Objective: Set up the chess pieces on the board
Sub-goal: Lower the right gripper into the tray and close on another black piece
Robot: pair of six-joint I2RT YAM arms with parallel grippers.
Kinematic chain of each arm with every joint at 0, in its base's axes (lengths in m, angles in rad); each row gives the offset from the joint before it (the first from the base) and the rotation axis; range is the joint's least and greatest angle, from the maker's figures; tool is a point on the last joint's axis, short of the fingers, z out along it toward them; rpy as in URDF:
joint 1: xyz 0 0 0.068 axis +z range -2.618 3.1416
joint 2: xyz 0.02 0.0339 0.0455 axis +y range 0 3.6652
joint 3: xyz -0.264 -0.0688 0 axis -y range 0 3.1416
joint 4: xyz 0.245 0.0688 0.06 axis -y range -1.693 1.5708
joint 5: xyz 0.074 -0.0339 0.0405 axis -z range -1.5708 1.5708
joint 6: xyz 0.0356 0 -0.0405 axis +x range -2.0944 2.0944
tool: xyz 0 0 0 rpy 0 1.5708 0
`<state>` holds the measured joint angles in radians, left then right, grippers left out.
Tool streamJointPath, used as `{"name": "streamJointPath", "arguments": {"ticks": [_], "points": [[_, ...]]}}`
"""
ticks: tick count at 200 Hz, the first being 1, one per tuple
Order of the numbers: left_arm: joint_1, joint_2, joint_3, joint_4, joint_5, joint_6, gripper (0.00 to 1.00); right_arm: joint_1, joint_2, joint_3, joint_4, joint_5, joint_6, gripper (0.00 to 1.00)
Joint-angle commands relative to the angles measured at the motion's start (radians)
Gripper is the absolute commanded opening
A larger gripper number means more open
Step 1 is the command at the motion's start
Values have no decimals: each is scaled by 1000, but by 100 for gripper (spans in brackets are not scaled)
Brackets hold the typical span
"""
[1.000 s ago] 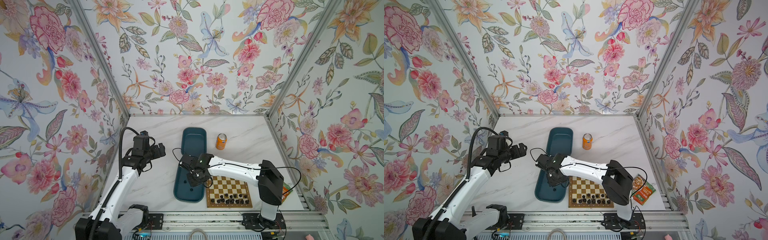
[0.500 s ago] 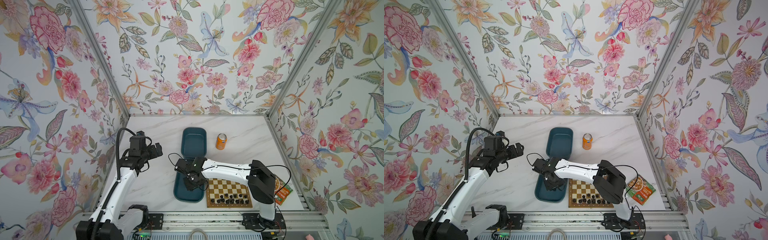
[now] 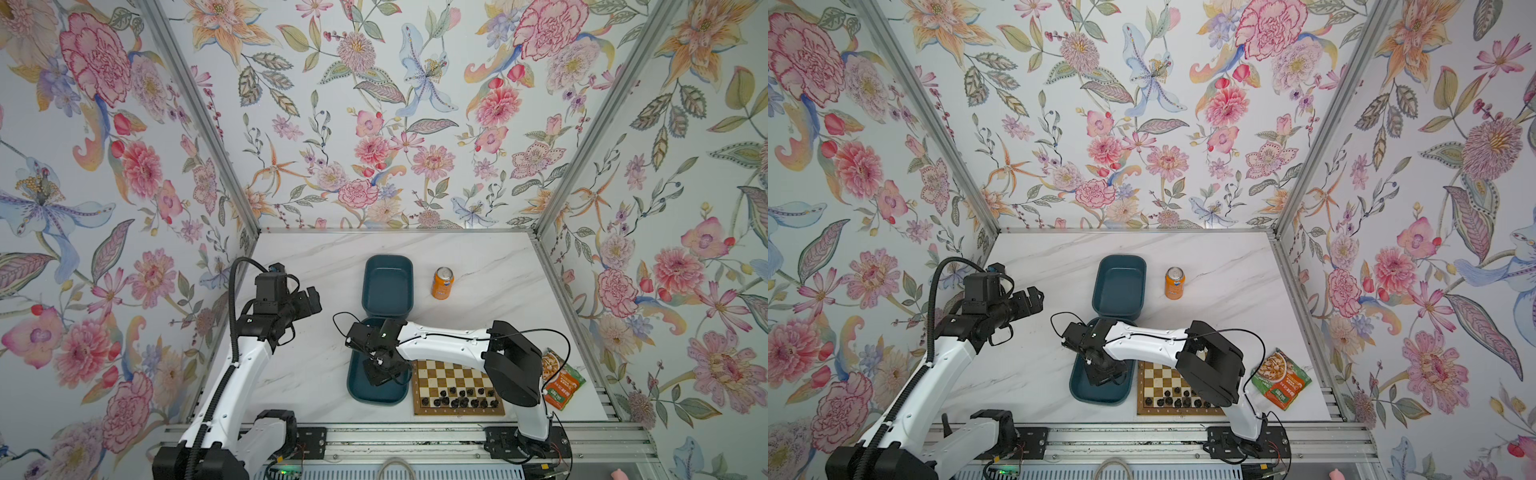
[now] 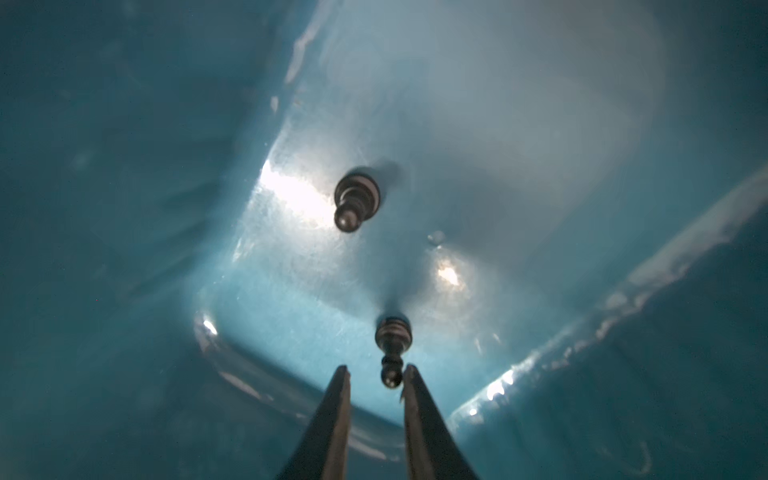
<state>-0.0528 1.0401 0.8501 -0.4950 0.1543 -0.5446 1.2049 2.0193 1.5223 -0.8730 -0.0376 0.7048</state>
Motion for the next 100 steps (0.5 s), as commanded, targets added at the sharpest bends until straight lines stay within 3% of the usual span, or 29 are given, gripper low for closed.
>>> {"name": "streamJointPath", "arguments": {"ticks": [1,78,100], "points": [[11,-14,-5,-20,16,20,97,3,28,4,-4,5,12,23],[14,-11,1,-24,14,19,97,1,49,0,8,9,10,16],[16,-12,5,-27,13,20,97,-1,56,1,12,8,5,10]]}}
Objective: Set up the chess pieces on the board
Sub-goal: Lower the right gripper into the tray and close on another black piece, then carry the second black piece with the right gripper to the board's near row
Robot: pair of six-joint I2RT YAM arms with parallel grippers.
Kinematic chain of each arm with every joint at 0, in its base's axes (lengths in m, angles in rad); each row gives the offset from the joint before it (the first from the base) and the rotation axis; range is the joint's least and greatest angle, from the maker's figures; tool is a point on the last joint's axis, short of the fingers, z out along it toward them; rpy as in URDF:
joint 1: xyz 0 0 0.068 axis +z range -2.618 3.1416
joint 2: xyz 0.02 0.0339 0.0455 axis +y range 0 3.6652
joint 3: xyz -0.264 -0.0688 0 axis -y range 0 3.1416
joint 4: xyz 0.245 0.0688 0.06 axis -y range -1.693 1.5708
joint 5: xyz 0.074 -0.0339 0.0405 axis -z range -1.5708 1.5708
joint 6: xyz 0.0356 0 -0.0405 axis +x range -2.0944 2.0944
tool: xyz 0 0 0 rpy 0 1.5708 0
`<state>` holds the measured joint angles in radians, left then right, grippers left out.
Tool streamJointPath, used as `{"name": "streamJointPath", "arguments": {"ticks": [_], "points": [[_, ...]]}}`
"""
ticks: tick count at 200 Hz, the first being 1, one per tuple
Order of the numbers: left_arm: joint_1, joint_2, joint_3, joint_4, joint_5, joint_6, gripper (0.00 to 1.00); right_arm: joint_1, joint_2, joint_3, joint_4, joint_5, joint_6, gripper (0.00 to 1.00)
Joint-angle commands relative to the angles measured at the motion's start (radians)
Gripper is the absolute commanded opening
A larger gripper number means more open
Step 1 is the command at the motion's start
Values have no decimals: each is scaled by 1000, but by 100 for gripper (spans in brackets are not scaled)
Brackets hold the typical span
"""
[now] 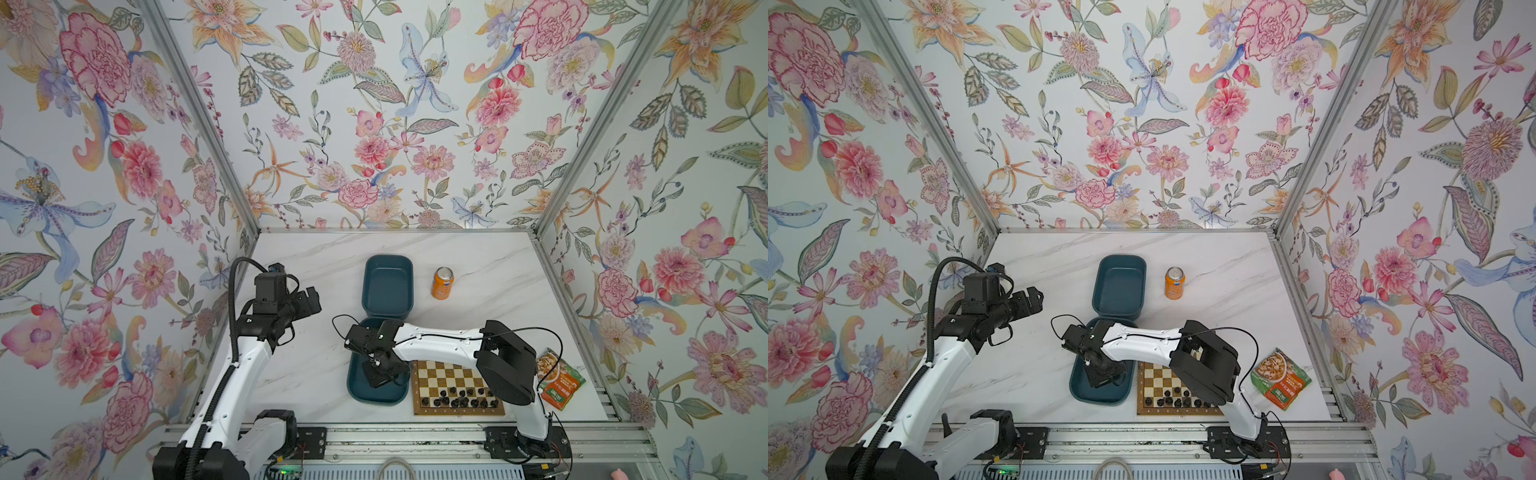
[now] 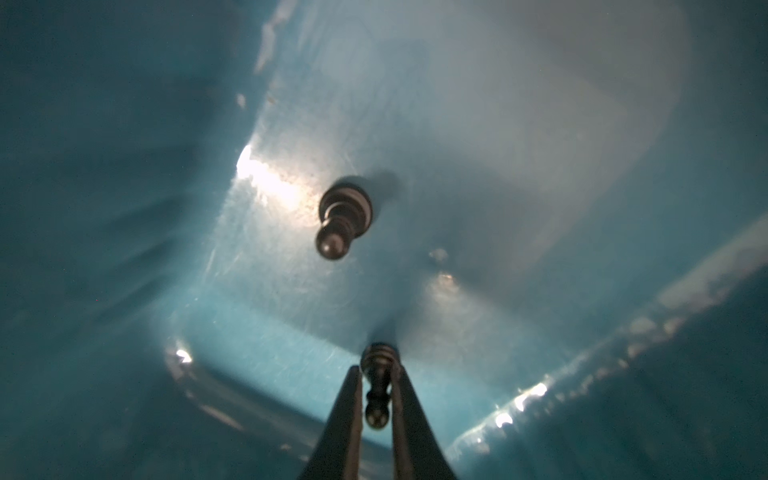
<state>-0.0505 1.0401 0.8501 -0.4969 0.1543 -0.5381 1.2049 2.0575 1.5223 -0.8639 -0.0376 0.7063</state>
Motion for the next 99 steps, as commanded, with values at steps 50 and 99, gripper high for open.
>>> {"name": "streamJointPath", "arguments": {"ticks": [50,99], "points": [[14,-8,12,-25,11,15,97,-10,-26,1,-7,30,12,5],[14,9,8,-9,18,15,97,-38,-140,60,-125,116,5,3]]}}
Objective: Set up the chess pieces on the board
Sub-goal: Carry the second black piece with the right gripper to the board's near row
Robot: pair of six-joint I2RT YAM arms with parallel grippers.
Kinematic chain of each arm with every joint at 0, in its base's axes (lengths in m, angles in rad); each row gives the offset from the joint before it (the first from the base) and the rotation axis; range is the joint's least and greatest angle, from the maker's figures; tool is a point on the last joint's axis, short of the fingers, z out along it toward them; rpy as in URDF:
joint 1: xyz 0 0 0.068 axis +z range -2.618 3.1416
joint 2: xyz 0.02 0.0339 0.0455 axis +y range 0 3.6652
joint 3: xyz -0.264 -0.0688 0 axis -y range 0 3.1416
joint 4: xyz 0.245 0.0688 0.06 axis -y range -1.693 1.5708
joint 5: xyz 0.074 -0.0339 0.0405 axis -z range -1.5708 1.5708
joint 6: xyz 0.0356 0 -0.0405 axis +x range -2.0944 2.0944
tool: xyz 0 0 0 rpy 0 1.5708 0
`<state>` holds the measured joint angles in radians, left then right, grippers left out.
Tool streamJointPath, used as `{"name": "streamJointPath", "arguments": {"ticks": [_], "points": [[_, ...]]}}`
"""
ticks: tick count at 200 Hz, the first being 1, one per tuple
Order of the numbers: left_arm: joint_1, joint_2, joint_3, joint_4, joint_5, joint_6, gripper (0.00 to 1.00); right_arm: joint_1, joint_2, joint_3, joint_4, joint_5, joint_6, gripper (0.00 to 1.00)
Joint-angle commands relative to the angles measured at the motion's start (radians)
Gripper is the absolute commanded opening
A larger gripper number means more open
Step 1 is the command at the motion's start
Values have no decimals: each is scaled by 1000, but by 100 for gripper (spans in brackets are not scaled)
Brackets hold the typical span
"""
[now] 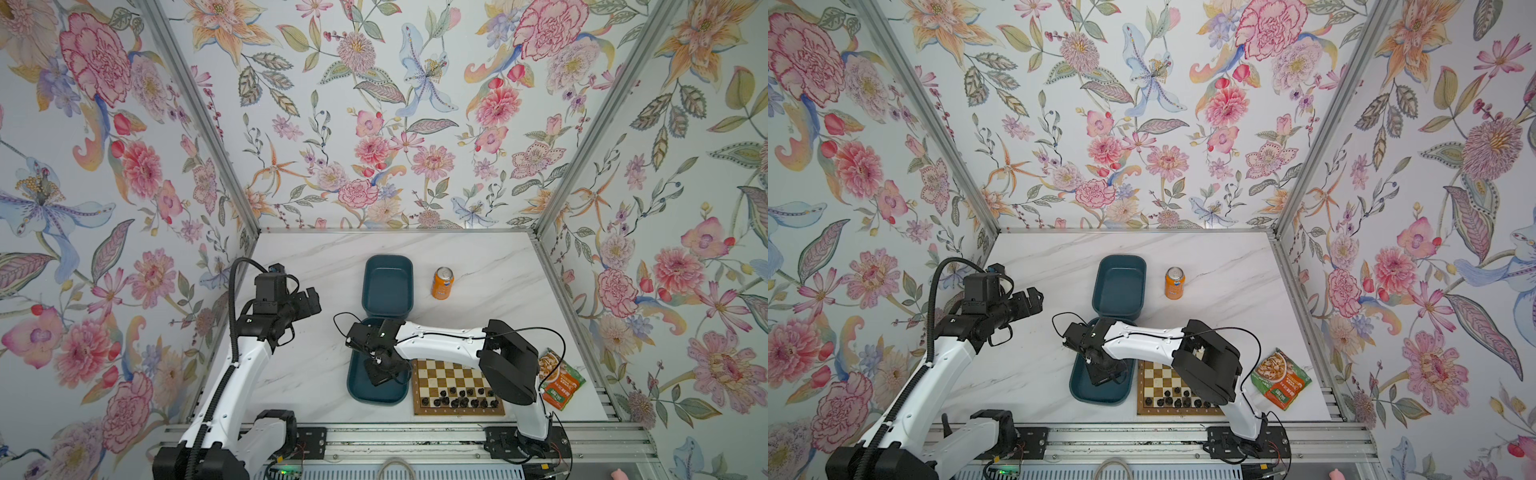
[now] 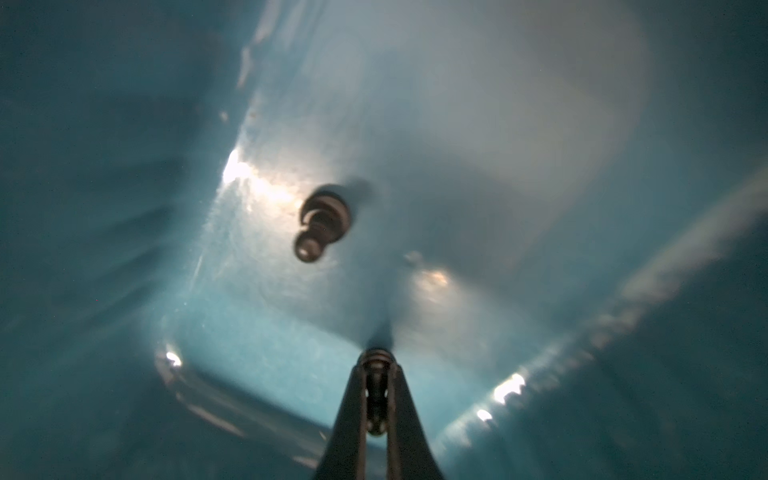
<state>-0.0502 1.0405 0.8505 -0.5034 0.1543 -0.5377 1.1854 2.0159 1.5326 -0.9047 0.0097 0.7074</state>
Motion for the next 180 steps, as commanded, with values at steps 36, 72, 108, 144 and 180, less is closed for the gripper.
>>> {"name": "streamJointPath", "arguments": {"ticks": [36,72,108,144,180], "points": [[14,26,-6,29,37,1,97,-35,-186,22,-122,103,34,3],[12,72,-4,67,82,20,96,-37,-289,-88,-137,111,95,3],[-15,118,26,83,96,21,96,-32,-380,-236,-133,114,159,3],[-50,153,57,98,103,18,96,-27,-437,-357,-81,102,210,3],[-63,159,65,108,113,12,96,-21,-462,-436,-35,92,242,3]]}}
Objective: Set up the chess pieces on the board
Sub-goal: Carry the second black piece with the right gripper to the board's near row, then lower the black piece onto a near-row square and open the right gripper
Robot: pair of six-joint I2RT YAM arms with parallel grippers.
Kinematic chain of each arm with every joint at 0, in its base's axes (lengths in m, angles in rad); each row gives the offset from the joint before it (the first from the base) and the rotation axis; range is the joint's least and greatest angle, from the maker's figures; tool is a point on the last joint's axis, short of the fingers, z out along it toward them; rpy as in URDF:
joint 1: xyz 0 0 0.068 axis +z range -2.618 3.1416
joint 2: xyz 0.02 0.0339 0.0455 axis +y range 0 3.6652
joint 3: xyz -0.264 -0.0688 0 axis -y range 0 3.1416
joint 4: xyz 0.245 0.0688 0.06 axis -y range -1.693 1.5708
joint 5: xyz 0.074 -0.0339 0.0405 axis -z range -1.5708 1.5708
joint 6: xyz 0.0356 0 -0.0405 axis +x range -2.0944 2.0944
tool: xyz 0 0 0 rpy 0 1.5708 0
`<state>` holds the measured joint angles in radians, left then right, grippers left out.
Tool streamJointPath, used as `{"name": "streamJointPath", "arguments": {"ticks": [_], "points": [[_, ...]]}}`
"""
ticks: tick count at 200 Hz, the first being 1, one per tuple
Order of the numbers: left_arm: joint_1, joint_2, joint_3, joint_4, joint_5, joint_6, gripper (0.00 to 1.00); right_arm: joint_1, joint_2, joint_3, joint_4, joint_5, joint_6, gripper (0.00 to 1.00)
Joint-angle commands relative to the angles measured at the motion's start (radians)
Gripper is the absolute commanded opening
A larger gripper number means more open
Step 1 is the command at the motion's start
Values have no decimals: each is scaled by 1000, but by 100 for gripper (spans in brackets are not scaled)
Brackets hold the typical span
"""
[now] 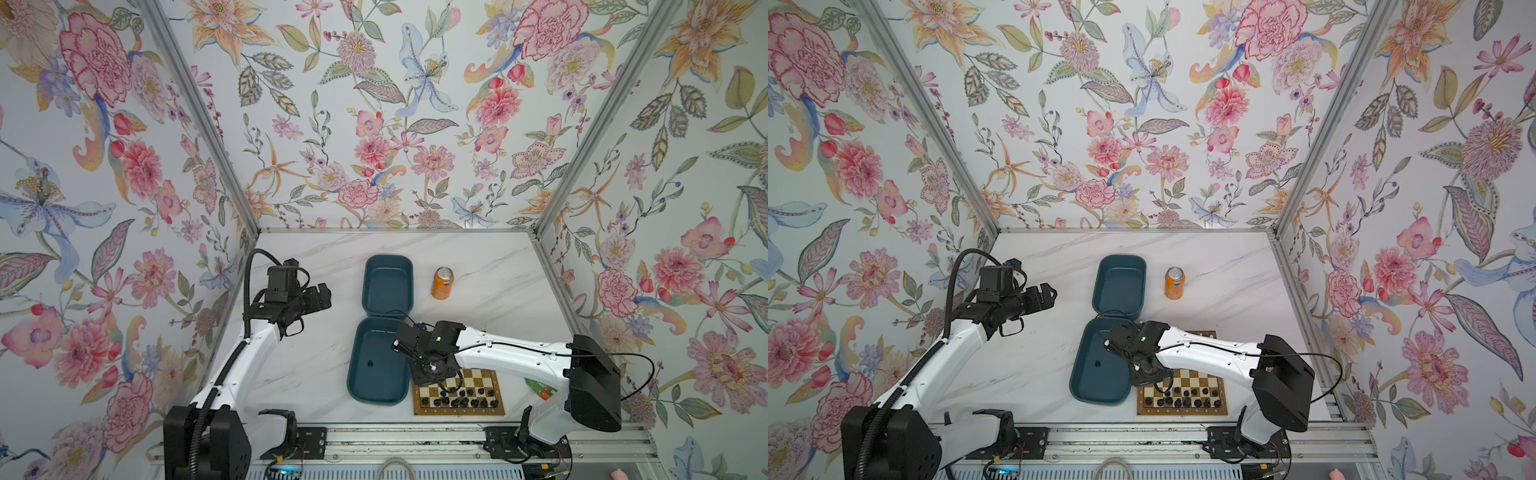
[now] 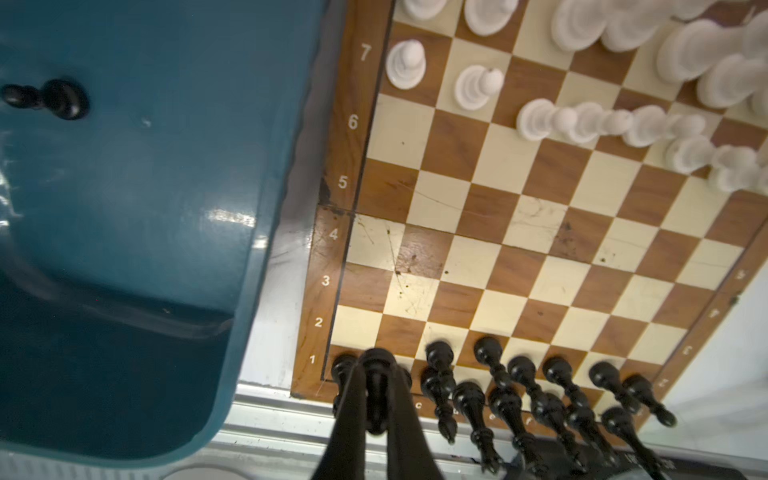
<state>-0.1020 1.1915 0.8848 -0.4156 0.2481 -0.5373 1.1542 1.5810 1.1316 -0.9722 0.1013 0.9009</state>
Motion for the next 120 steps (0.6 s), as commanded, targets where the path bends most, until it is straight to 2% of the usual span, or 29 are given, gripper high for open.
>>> {"name": "streamJointPath", "arguments": {"ticks": [1,120], "points": [[-11,8,31,20,19,11,96,10,-27,-36,34,0,49,3],[-19,-5,28,18,11,-3,97,22,-50,-143,102,-28,85,3]]}}
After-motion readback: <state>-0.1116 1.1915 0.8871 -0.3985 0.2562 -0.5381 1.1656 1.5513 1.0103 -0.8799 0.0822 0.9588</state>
